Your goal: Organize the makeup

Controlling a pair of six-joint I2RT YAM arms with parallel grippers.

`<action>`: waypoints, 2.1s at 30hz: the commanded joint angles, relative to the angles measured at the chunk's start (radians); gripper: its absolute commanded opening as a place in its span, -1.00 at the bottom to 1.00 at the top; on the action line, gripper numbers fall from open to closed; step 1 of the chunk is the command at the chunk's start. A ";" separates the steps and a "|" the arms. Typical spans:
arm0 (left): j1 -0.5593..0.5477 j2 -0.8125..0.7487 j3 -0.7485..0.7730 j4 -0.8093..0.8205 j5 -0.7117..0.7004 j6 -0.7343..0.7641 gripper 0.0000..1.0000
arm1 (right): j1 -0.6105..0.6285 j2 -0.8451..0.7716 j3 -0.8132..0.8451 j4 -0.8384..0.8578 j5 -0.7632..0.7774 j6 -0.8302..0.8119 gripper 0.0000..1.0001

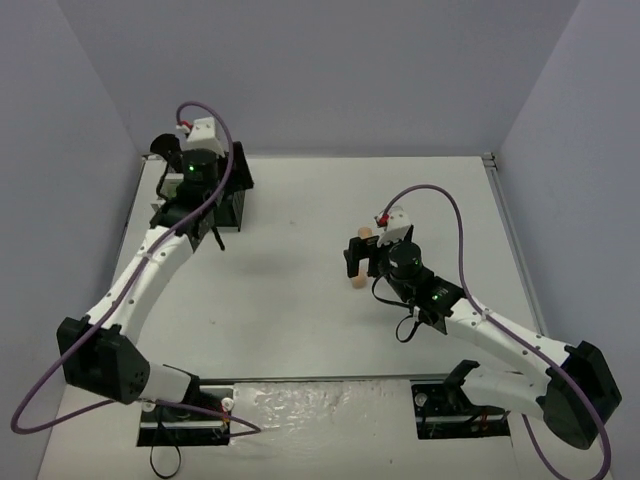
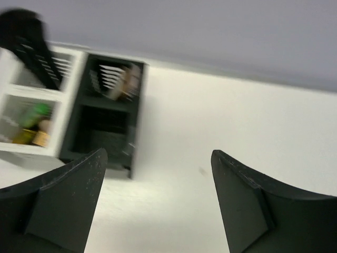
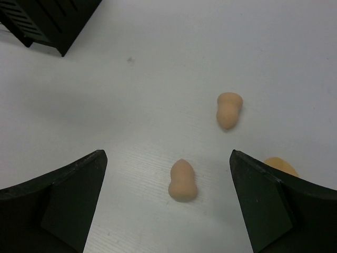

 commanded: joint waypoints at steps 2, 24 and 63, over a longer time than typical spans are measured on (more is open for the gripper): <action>-0.207 -0.075 -0.110 -0.036 0.104 -0.113 0.56 | -0.011 -0.064 0.023 -0.111 0.142 0.113 0.98; -0.654 0.489 0.066 0.032 0.078 -0.497 0.45 | -0.014 -0.517 -0.181 -0.204 0.217 0.181 0.96; -0.490 0.136 0.004 -0.115 -0.209 -0.229 -1.00 | -0.014 -0.494 -0.179 -0.203 0.222 0.159 0.99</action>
